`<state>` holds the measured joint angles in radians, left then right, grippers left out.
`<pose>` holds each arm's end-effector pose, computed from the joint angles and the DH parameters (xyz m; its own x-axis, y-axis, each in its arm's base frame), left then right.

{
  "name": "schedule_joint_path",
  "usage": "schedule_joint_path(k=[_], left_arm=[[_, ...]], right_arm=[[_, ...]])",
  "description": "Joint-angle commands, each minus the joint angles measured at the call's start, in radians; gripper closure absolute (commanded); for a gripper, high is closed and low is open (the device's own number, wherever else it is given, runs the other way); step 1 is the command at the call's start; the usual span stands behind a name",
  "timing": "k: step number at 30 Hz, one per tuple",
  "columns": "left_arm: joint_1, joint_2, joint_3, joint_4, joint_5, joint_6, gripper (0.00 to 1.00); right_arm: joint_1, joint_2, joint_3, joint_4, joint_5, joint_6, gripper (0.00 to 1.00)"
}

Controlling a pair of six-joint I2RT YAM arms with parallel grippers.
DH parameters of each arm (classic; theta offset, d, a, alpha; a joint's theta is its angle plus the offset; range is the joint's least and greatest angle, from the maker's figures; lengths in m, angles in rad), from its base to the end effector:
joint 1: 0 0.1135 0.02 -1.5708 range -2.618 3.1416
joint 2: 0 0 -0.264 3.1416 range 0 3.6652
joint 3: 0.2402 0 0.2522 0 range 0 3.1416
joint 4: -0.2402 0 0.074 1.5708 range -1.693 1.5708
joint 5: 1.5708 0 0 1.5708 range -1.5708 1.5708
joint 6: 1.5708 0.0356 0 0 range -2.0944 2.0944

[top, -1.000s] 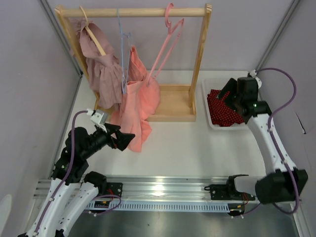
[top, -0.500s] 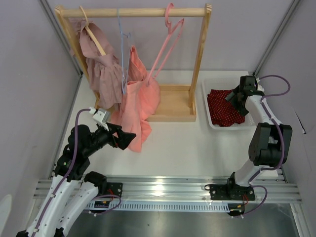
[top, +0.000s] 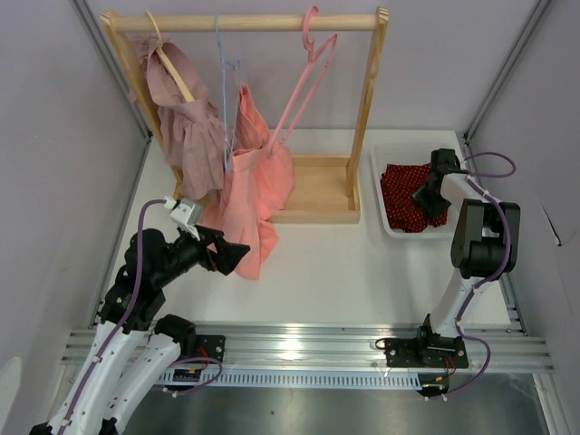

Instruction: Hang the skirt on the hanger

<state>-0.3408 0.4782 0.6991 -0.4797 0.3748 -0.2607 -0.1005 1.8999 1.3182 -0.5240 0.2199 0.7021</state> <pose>0.1041 -0.0507 0.3198 -0.3992 -0.1129 -0.9099 0.5606 0.7552 -0.3397 0.3890 -0.0470 0.1817 -0.5528 0.6892 -0.4683 0.7234 0.6759 0.1408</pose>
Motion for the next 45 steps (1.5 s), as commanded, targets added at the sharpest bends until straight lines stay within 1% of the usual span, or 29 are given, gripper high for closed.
schedule_joint_path(k=[1, 2, 3, 4, 6, 12, 20, 23, 25, 27, 28, 30, 32, 33, 34, 37, 38, 40, 41, 42, 43, 45], left_arm=[[0.002, 0.008, -0.006, 0.039, 0.026, 0.011, 0.01], [0.002, 0.008, -0.004, 0.038, 0.026, 0.011, 0.00], [0.002, 0.008, -0.004, 0.038, 0.026, 0.011, 0.01], [0.002, 0.008, -0.001, 0.039, 0.026, 0.011, 0.01], [0.002, 0.010, -0.001, 0.039, 0.027, 0.011, 0.01], [0.002, 0.011, 0.000, 0.032, 0.027, 0.011, 0.01], [0.002, 0.014, 0.008, 0.030, 0.026, 0.014, 0.01], [0.002, 0.014, 0.008, 0.029, 0.024, 0.015, 0.01], [0.002, 0.011, 0.008, 0.030, 0.024, 0.015, 0.01], [0.002, 0.010, 0.010, 0.029, 0.021, 0.015, 0.01], [0.002, 0.008, 0.008, 0.030, 0.021, 0.015, 0.01], [0.002, 0.004, 0.008, 0.029, 0.021, 0.015, 0.01], [0.002, 0.003, 0.011, 0.029, 0.019, 0.015, 0.01], [0.002, 0.002, 0.008, 0.027, 0.018, 0.017, 0.01], [0.002, 0.003, 0.010, 0.029, 0.019, 0.015, 0.01], [0.002, 0.005, 0.010, 0.029, 0.021, 0.015, 0.01], [0.002, 0.004, 0.011, 0.027, 0.022, 0.015, 0.01], [0.002, 0.005, 0.013, 0.029, 0.024, 0.015, 0.01], [0.002, 0.005, 0.011, 0.029, 0.027, 0.015, 0.01], [0.002, 0.005, 0.011, 0.030, 0.029, 0.015, 0.01], [0.002, 0.007, 0.011, 0.032, 0.030, 0.014, 0.01], [0.002, 0.016, 0.011, 0.033, 0.035, 0.012, 0.01]], right_arm=[[-0.002, -0.010, 0.038, 0.044, 0.001, 0.017, 0.66], [-0.001, -0.016, 0.044, 0.045, 0.002, 0.014, 0.77], [0.001, -0.027, 0.050, 0.042, 0.004, 0.010, 0.92], [0.004, -0.050, 0.058, 0.036, 0.006, 0.004, 0.99], [0.004, -0.076, 0.087, 0.022, 0.003, -0.009, 1.00], [0.004, -0.237, 0.165, 0.001, -0.013, -0.038, 1.00], [0.013, -0.432, 0.306, -0.005, -0.099, -0.052, 1.00], [0.041, -0.473, 0.378, -0.024, -0.113, -0.062, 1.00], [0.083, -0.508, 0.424, -0.048, -0.109, -0.072, 1.00], [0.100, -0.547, 0.438, -0.070, -0.106, -0.073, 1.00], [0.151, -0.561, 0.440, -0.080, -0.102, -0.075, 1.00], [0.185, -0.599, 0.406, -0.085, -0.099, -0.061, 1.00], [0.248, -0.665, 0.360, -0.085, -0.093, -0.032, 1.00], [0.272, -0.688, 0.302, -0.087, -0.070, -0.020, 1.00], [0.327, -0.734, 0.268, -0.085, -0.057, -0.009, 1.00], [0.415, -0.792, 0.138, -0.099, -0.008, 0.039, 1.00], [0.480, -0.826, 0.107, -0.103, 0.005, 0.049, 1.00], [0.544, -0.855, 0.014, -0.102, 0.012, 0.074, 1.00], [0.603, -0.870, -0.014, -0.102, 0.006, 0.086, 1.00], [0.633, -0.877, -0.043, -0.088, -0.007, 0.105, 1.00], [0.659, -0.880, -0.104, -0.070, -0.058, 0.114, 1.00], [0.717, -0.865, -0.157, -0.024, -0.127, 0.132, 1.00]])
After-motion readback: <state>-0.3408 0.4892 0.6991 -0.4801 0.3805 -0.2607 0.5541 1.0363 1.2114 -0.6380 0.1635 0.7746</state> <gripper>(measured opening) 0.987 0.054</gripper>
